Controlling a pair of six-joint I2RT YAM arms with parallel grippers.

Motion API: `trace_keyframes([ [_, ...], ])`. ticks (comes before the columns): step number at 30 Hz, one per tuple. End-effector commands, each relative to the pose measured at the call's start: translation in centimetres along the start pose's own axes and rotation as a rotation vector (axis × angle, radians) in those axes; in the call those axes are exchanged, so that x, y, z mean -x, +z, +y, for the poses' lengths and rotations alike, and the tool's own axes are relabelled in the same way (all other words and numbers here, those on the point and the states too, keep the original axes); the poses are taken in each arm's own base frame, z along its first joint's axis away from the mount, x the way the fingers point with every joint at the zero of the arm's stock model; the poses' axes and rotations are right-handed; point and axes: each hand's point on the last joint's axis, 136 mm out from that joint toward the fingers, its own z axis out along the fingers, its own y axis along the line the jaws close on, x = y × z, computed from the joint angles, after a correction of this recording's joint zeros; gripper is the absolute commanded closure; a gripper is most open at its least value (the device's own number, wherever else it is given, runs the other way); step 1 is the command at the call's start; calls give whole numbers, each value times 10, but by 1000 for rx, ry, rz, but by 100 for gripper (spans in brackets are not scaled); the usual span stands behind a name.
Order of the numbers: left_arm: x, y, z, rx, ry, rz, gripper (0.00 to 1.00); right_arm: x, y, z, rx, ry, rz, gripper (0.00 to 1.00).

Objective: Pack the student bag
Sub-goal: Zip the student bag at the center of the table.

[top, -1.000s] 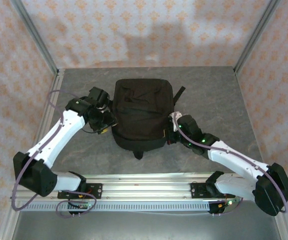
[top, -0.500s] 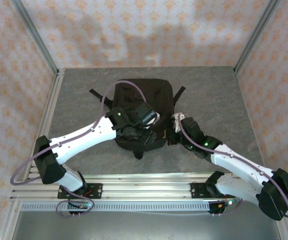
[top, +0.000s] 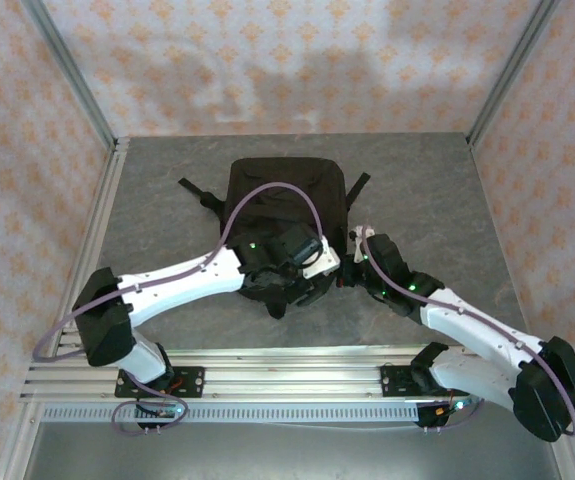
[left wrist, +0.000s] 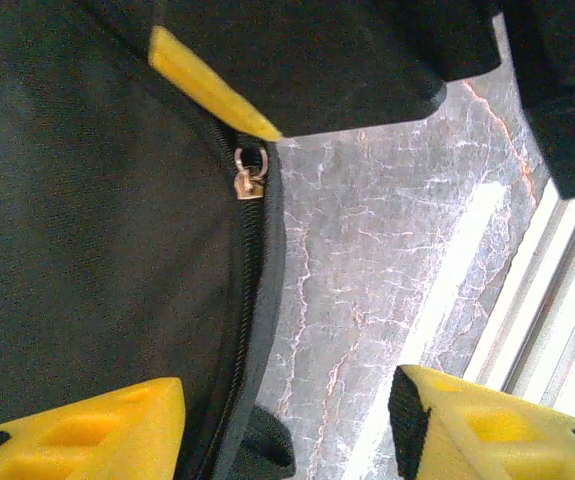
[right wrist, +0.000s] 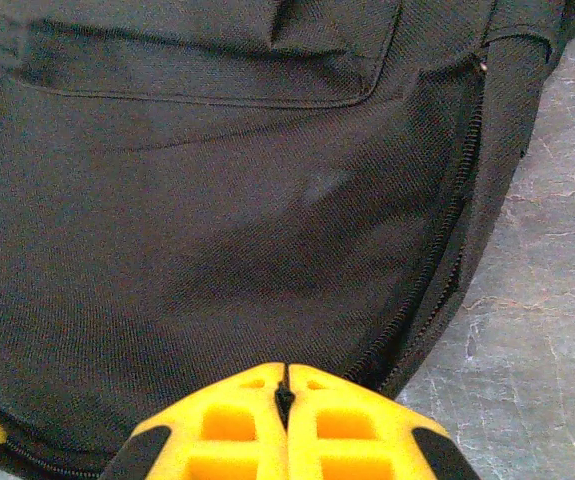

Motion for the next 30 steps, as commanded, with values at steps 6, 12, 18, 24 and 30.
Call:
trace_keyframes([
  [6, 7, 17, -6, -31, 47, 22, 54, 9, 5, -4, -17, 32, -34, 100],
  [12, -4, 14, 0, 26, 98, 17, 100, 18, 2, -16, -46, 66, -81, 100],
  [18, -8, 1, -2, 28, 105, -34, 100, 38, 3, -36, -98, 102, -125, 100],
  [24, -22, 4, -6, 20, 109, -2, 100, 66, 14, -59, -143, 146, -162, 100],
  [30, -25, 6, -21, -8, 153, 8, 100, 100, 33, -91, -208, 252, -209, 100],
])
